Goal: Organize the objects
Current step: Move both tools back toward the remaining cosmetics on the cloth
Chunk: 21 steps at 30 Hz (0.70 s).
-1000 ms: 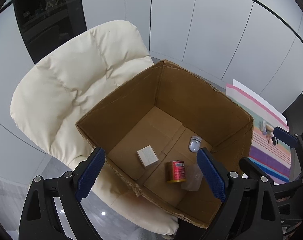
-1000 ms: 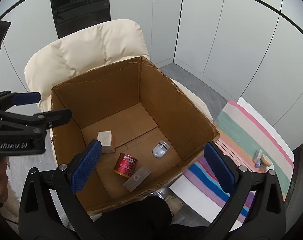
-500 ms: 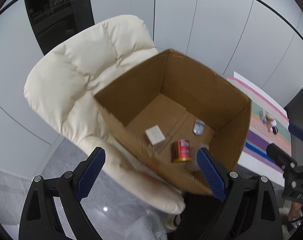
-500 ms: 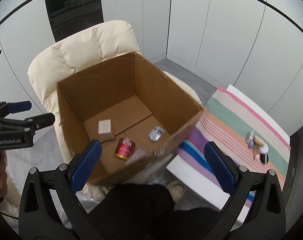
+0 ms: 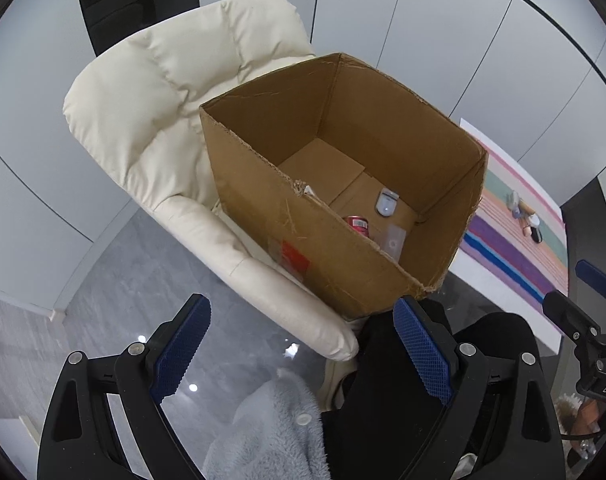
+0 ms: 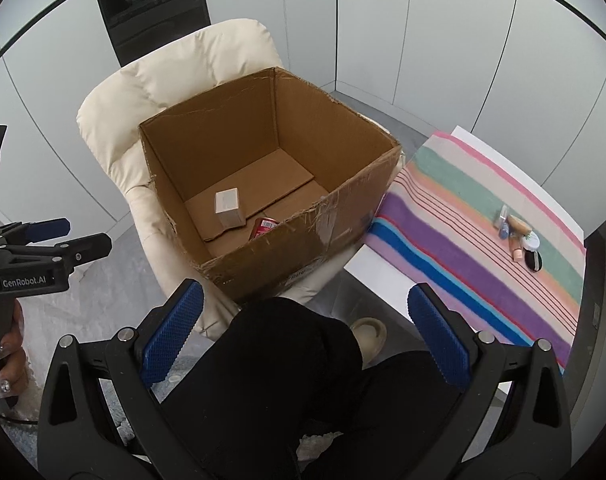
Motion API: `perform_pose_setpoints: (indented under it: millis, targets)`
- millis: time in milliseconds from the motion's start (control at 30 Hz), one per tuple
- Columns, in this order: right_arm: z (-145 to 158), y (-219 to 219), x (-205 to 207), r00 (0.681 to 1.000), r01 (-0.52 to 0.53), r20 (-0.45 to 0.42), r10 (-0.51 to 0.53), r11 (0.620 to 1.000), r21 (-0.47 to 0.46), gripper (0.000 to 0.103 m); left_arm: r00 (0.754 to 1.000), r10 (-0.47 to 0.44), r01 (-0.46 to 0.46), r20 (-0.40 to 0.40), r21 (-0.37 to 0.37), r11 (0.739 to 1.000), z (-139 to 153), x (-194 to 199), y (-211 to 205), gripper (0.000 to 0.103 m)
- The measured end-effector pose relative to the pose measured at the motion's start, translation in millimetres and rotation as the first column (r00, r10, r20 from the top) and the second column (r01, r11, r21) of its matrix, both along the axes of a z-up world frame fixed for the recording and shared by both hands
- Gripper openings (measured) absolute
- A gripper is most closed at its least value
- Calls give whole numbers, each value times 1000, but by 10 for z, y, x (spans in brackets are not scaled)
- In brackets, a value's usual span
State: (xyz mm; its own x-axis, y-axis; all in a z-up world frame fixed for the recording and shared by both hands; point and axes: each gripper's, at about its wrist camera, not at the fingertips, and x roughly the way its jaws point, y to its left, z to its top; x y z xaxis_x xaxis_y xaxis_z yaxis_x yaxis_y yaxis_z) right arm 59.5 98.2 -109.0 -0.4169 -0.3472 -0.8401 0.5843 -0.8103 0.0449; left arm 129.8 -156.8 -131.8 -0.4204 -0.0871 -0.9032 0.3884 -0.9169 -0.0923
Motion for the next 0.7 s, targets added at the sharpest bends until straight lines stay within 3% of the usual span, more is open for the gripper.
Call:
perform_pose_setpoints:
  millis: [367, 700]
  targets:
    - [-10, 149, -46, 998, 55, 7, -55, 998, -17, 103, 998, -58, 58, 2, -17, 998, -12, -204, 147, 94]
    - [28, 834, -134, 978, 209, -15, -209, 978, -5, 103, 971, -239, 239, -18, -22, 971, 39, -707, 875, 94]
